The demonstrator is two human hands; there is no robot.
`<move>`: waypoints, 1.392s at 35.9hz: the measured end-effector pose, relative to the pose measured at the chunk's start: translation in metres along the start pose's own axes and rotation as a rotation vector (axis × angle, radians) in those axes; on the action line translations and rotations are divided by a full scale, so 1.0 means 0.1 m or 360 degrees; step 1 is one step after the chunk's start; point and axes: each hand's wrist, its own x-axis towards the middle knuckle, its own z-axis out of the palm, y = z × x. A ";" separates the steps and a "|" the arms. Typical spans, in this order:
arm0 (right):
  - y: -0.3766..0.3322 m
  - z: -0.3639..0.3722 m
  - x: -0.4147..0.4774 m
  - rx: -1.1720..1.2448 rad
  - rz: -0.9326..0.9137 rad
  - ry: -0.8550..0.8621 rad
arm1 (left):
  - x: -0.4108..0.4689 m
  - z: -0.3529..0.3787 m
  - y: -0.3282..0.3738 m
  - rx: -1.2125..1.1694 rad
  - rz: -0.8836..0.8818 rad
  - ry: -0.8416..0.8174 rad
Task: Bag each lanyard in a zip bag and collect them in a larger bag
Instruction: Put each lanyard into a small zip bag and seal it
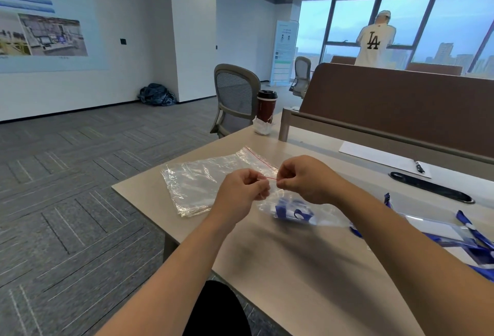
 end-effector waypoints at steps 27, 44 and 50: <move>0.23 -0.02 -0.18 0.0002 0.0083 0.0089 | -0.03 0.12 -0.14 -0.0074 0.0051 0.0081; 0.24 -0.01 -0.27 0.0040 0.0057 0.0072 | 0.00 0.21 0.10 0.0641 0.0156 -0.0151; 0.41 -0.13 -0.35 0.0063 0.0120 0.0083 | 0.00 0.18 0.05 0.0498 0.0153 -0.0096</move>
